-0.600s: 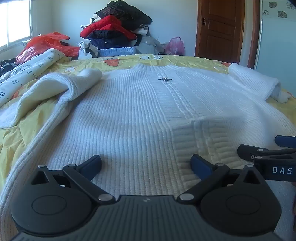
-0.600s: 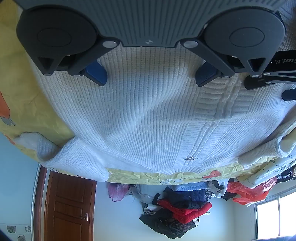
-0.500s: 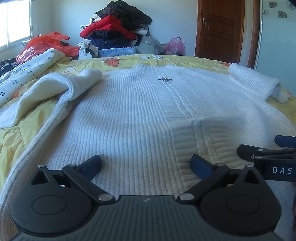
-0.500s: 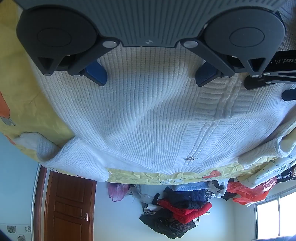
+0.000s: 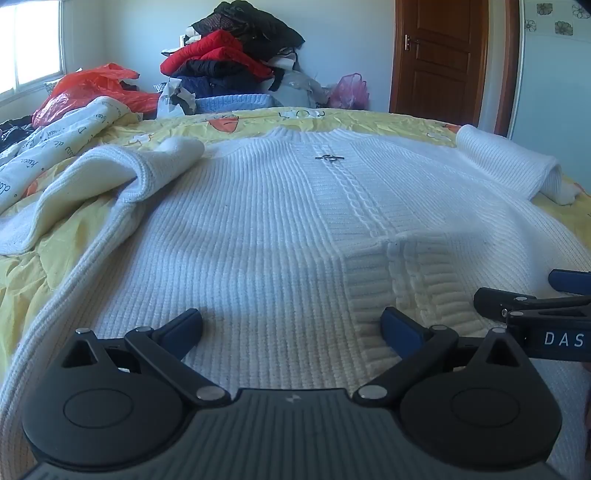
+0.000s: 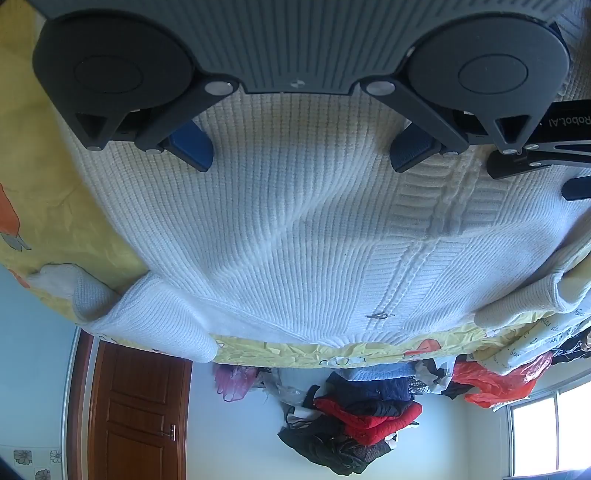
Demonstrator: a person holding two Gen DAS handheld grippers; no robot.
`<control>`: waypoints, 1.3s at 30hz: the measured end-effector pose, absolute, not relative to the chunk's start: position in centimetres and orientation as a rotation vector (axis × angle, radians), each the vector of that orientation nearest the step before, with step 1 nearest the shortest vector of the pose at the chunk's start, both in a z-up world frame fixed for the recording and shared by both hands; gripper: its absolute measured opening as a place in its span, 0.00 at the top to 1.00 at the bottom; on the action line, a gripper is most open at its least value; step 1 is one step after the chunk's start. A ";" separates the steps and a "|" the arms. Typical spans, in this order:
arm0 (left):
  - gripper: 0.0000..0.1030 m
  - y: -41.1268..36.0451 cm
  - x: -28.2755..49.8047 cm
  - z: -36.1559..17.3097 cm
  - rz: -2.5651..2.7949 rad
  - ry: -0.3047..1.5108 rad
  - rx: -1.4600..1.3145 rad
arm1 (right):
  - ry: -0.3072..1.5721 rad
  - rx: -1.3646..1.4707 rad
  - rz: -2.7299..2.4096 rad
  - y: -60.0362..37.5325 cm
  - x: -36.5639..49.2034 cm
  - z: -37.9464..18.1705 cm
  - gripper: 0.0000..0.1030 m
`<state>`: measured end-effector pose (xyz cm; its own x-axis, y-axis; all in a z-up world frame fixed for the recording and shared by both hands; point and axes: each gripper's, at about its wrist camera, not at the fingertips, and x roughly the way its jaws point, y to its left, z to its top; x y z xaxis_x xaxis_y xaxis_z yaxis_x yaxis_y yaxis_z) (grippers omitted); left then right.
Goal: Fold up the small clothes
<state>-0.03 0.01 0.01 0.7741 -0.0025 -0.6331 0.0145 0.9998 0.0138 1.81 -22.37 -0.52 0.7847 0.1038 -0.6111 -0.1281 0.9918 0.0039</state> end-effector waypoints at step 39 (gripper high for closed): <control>0.00 0.3 0.0 0.1 -0.023 0.703 0.018 | 0.657 -0.039 0.126 -22.3 1.8 -0.5 0.00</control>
<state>-0.05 0.33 0.14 0.7630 -0.0156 -0.6462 0.0276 0.9996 0.0084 1.80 -22.32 -0.53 0.7843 0.1042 -0.6115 -0.1291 0.9916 0.0034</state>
